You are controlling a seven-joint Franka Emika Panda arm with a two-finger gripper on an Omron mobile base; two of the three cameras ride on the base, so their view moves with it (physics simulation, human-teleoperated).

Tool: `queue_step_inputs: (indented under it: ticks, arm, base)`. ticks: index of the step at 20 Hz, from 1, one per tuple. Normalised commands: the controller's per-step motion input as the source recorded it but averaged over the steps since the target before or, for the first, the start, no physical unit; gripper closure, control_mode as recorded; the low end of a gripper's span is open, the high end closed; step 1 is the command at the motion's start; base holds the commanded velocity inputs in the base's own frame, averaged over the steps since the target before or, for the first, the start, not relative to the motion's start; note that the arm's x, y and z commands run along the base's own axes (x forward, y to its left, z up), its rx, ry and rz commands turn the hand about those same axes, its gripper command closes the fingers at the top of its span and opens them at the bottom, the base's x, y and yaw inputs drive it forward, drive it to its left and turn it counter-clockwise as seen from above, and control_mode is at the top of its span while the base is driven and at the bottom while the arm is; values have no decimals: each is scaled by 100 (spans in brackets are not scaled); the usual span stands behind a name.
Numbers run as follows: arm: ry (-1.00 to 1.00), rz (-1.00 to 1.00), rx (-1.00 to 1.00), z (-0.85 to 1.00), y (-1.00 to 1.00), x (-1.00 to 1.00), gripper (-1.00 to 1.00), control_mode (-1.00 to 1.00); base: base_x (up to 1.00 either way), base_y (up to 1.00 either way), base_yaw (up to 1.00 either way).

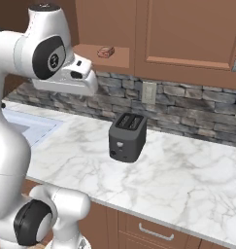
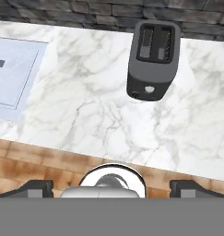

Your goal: Pick up the bar soap and bar soap from the sink, and place them back in the cabinet, and close the cabinet door.

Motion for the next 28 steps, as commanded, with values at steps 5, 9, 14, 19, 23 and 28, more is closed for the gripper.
queue_step_inputs:
  ticks: [5,9,14,19,23,28]
  arm:
    - [0,0,0,-40,-3,-31,-100,-100]
    - [0,0,0,-38,-1,-35,-100,-100]
    - [0,0,0,-14,0,-18,-100,-100]
    - [0,1,0,0,4,0,-100,-100]
    - [0,1,0,0,9,0,-100,-100]
    - [0,2,0,0,7,0,-100,-100]
  base:
    - [0,0,0]
    - [0,0,0]
    - [0,0,0]
    - [0,0,0]
    - [0,0,0]
    - [0,0,0]
